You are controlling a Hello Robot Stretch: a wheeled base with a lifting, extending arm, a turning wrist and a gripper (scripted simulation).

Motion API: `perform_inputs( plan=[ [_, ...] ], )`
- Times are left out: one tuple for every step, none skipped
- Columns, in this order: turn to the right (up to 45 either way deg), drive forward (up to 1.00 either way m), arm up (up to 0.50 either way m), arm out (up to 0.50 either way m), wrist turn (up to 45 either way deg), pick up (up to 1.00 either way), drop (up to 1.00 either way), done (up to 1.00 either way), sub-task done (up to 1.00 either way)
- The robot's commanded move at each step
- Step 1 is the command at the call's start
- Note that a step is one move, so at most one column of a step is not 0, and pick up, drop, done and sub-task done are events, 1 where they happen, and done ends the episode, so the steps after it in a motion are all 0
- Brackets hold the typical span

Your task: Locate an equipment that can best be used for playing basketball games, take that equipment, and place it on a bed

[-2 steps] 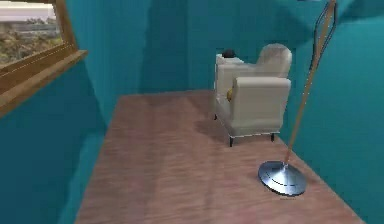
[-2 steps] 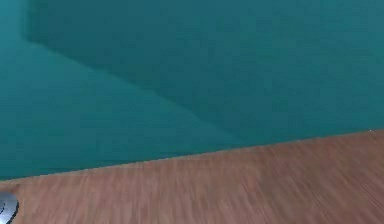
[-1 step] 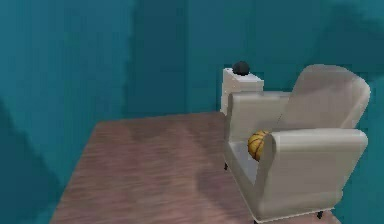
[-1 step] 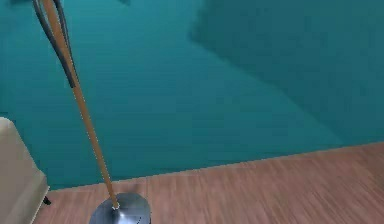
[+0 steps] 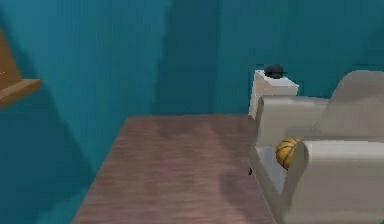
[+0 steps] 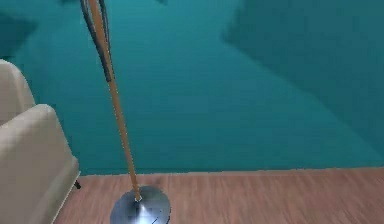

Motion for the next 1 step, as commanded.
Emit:
perform_inputs(
  plan=[
    [0.0,0.4,0.0,0.0,0.0,0.0,0.0,0.0,0.0]
  ],
)
